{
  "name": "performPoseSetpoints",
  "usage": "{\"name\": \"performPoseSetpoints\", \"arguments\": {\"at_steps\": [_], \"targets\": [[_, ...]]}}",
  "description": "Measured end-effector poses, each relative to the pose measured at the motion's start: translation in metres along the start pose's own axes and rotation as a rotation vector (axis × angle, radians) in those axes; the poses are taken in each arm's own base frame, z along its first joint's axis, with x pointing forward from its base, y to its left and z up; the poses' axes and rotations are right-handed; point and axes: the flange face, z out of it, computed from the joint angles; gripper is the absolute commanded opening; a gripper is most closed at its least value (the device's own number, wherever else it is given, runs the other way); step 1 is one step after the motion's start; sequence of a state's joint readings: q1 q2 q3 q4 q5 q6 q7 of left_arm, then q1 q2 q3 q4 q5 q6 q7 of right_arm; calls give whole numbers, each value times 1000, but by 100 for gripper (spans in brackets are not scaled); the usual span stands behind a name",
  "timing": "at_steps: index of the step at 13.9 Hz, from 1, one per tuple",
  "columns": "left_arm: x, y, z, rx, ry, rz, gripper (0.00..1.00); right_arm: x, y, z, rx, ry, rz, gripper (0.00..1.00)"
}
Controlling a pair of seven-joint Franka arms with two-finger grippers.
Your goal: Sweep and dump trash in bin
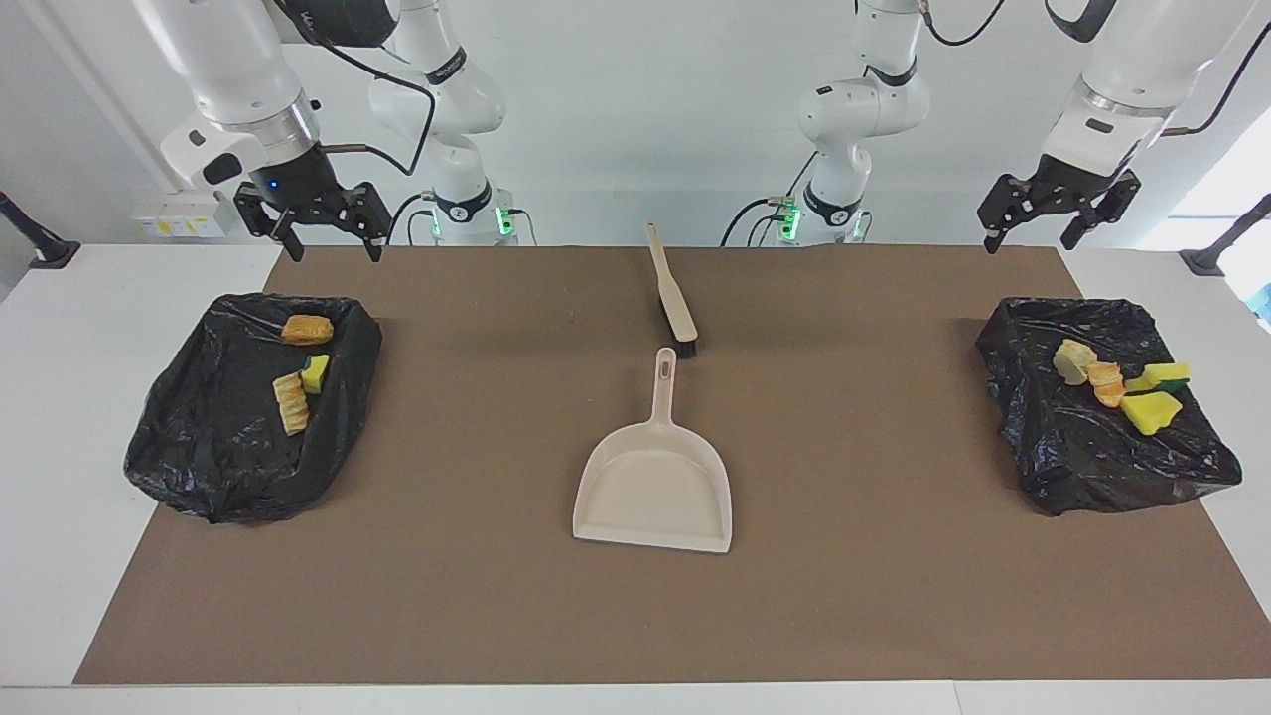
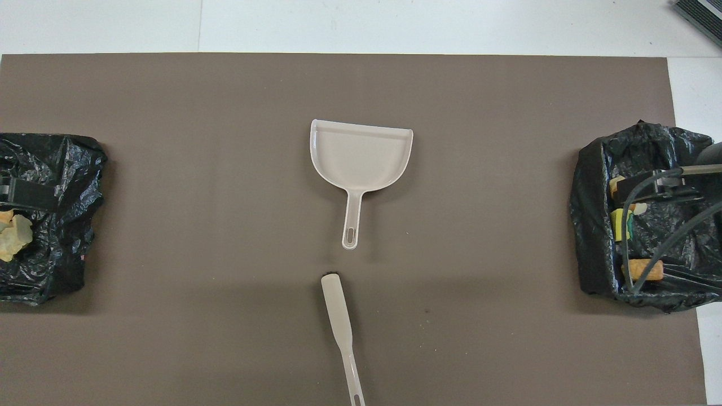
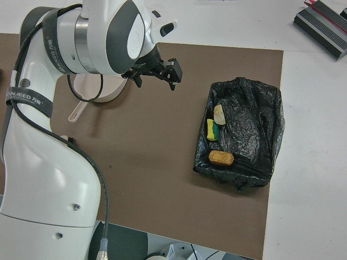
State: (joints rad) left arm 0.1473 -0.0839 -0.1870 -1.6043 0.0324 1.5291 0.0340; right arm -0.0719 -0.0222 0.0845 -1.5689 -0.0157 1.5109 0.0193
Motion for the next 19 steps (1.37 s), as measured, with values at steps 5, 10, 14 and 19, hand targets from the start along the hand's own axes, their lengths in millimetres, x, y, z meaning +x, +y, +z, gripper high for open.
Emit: {"name": "performPoseSetpoints", "arguments": {"at_steps": [5,10,14,19], "targets": [[1,14,1,-39,1,19,100,0,0,0,0,0,0,100],[0,13,1,-42,1,18,100,0,0,0,0,0,0,100],[0,7,1,-43,1,7,100,0,0,0,0,0,0,100],[1,3,1,-43,3,-1,100,0,0,0,0,0,0,100]]}}
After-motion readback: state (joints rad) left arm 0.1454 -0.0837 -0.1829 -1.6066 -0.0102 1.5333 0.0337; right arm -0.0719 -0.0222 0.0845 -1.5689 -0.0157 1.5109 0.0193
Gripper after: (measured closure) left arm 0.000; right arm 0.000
